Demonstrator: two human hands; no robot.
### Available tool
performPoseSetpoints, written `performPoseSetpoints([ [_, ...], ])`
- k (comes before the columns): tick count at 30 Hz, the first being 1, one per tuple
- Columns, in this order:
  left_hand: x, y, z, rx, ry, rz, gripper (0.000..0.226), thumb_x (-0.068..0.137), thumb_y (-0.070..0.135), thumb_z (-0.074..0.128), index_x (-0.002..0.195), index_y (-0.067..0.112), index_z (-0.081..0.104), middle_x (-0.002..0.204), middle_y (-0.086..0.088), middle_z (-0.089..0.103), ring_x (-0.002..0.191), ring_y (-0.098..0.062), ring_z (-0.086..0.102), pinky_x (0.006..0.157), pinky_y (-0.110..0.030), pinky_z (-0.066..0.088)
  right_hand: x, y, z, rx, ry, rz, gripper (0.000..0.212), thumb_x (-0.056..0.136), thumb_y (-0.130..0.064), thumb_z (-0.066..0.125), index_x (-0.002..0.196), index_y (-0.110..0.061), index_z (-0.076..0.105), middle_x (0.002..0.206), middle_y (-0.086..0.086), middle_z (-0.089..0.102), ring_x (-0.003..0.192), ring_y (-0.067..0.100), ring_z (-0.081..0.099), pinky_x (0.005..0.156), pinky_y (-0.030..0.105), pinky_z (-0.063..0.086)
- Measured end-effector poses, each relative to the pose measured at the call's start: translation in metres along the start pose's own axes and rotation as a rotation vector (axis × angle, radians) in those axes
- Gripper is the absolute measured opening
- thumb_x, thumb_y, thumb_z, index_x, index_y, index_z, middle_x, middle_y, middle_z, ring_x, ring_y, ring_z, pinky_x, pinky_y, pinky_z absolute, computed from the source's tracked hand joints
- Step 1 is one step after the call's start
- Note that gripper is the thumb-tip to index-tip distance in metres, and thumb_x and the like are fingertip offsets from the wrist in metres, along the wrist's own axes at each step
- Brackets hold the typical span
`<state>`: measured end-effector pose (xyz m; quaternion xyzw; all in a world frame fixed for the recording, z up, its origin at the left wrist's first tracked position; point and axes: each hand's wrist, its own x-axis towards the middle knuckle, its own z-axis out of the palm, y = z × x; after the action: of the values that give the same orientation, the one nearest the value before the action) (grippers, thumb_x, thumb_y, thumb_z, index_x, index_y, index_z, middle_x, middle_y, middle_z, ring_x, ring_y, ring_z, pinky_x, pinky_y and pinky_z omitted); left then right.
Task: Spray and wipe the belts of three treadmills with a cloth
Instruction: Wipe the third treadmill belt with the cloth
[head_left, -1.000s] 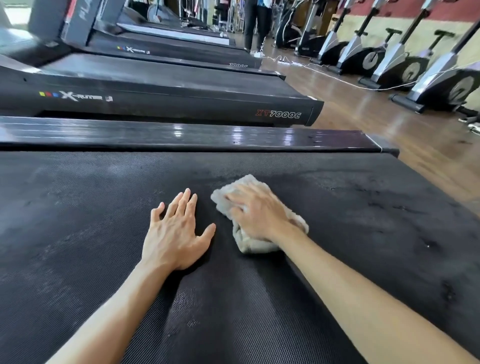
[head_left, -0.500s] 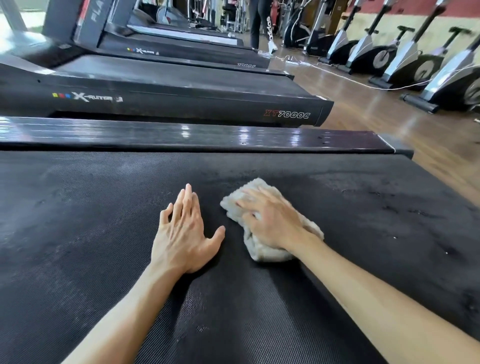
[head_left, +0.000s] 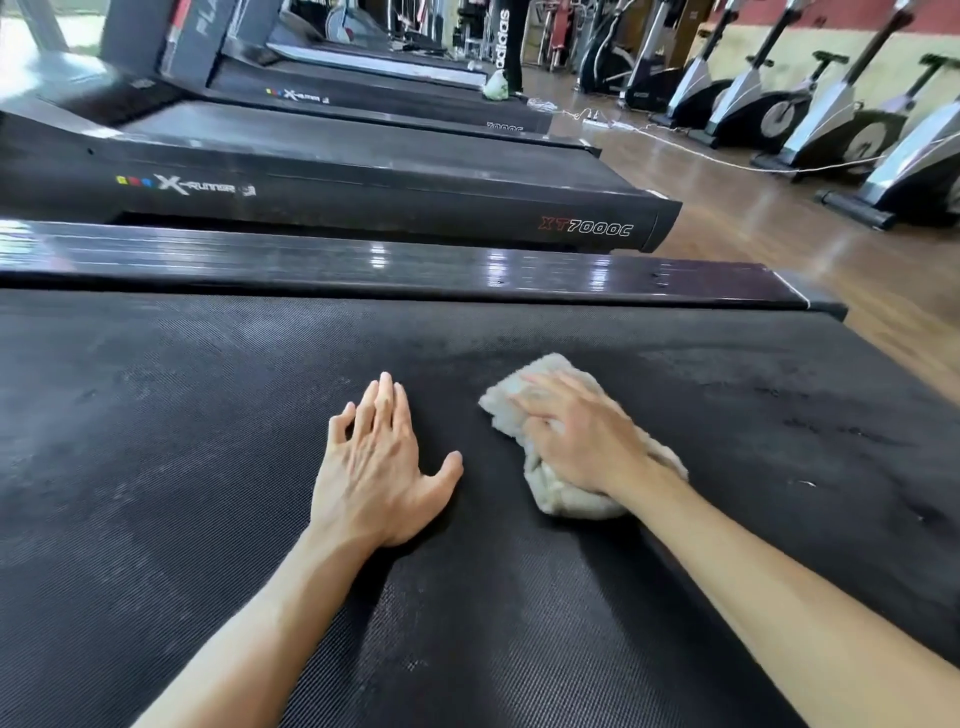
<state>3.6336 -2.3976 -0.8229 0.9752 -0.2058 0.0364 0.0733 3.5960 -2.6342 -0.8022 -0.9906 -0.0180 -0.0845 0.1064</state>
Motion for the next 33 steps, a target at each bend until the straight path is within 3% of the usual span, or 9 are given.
performPoseSetpoints([
  [3, 0.0, 0.001, 0.0, -0.01, -0.006, 0.001, 0.106, 0.081, 0.074, 0.01, 0.161, 0.004, 0.002, 0.17, -0.01, -0.006, 0.157, -0.018, -0.006, 0.125, -0.039, 0.004, 0.016, 0.026, -0.004, -0.008, 0.046, 0.188, 0.028, 0.091, -0.044, 0.024, 0.074, -0.041, 0.047, 0.091, -0.019, 0.051, 0.102, 0.013, 0.047, 0.086, 0.032, 0.038],
  [7, -0.001, 0.002, -0.001, -0.024, -0.013, -0.01, 0.106, 0.08, 0.073, 0.01, 0.161, 0.005, 0.001, 0.17, -0.009, -0.007, 0.157, -0.018, -0.007, 0.126, -0.04, 0.004, 0.066, -0.002, 0.01, -0.009, 0.106, 0.357, 0.061, 0.09, -0.061, 0.002, 0.085, -0.04, 0.06, 0.102, -0.017, 0.058, 0.114, 0.021, 0.045, 0.101, 0.045, 0.041],
  [11, -0.001, 0.002, -0.002, -0.01, -0.019, -0.007, 0.111, 0.075, 0.075, 0.002, 0.161, 0.006, 0.001, 0.17, -0.009, -0.008, 0.157, -0.019, -0.007, 0.126, -0.04, 0.004, 0.039, -0.024, 0.016, -0.028, -0.012, 0.047, 0.038, 0.096, -0.046, 0.025, 0.093, -0.038, 0.062, 0.111, -0.019, 0.056, 0.116, 0.017, 0.039, 0.107, 0.042, 0.037],
  [14, -0.001, 0.001, -0.001, -0.02, -0.009, -0.008, 0.11, 0.075, 0.074, 0.002, 0.161, 0.006, 0.001, 0.17, -0.009, -0.008, 0.157, -0.018, -0.007, 0.126, -0.039, 0.003, 0.003, -0.005, 0.0, 0.019, -0.046, 0.048, 0.03, 0.1, -0.035, 0.041, 0.11, -0.039, 0.069, 0.133, -0.016, 0.056, 0.128, 0.013, 0.032, 0.101, 0.028, 0.027],
  [17, -0.001, 0.002, 0.0, -0.027, 0.0, 0.0, 0.107, 0.079, 0.073, 0.009, 0.161, 0.005, 0.002, 0.17, -0.009, -0.006, 0.157, -0.018, -0.005, 0.126, -0.04, 0.003, 0.022, 0.018, -0.004, -0.024, 0.028, 0.211, 0.044, 0.097, -0.06, 0.015, 0.075, -0.048, 0.051, 0.1, -0.02, 0.06, 0.111, 0.016, 0.048, 0.096, 0.036, 0.042],
  [19, 0.0, 0.001, 0.001, -0.025, 0.004, -0.002, 0.106, 0.08, 0.073, 0.011, 0.161, 0.005, 0.003, 0.17, -0.009, -0.005, 0.157, -0.018, -0.005, 0.126, -0.04, 0.004, 0.054, 0.016, 0.0, -0.042, 0.102, 0.296, 0.057, 0.096, -0.069, 0.002, 0.072, -0.043, 0.046, 0.088, -0.017, 0.058, 0.103, 0.017, 0.048, 0.092, 0.041, 0.045],
  [25, 0.001, 0.001, -0.001, -0.019, -0.009, 0.003, 0.111, 0.075, 0.076, 0.004, 0.162, 0.006, 0.003, 0.17, -0.008, -0.006, 0.157, -0.017, -0.006, 0.125, -0.039, 0.005, 0.072, -0.023, 0.02, 0.008, -0.097, 0.038, 0.028, 0.098, -0.045, 0.035, 0.099, -0.042, 0.063, 0.123, -0.014, 0.056, 0.126, 0.02, 0.041, 0.104, 0.043, 0.038],
  [28, 0.0, 0.0, -0.001, -0.037, -0.002, -0.001, 0.107, 0.08, 0.074, 0.01, 0.162, 0.006, 0.002, 0.17, -0.008, -0.006, 0.157, -0.017, -0.007, 0.125, -0.039, 0.003, 0.028, -0.003, 0.01, 0.115, -0.119, 0.003, 0.033, 0.097, -0.036, 0.044, 0.12, -0.043, 0.067, 0.148, -0.021, 0.047, 0.143, 0.014, 0.03, 0.117, 0.042, 0.03],
  [33, -0.001, 0.002, -0.001, -0.047, 0.001, -0.004, 0.104, 0.083, 0.071, 0.015, 0.161, 0.004, 0.001, 0.17, -0.009, -0.007, 0.157, -0.017, -0.008, 0.126, -0.041, 0.003, 0.072, 0.022, 0.009, 0.024, 0.044, 0.288, 0.032, 0.081, -0.042, 0.029, 0.079, -0.03, 0.059, 0.104, -0.016, 0.063, 0.115, 0.022, 0.053, 0.086, 0.036, 0.044],
])
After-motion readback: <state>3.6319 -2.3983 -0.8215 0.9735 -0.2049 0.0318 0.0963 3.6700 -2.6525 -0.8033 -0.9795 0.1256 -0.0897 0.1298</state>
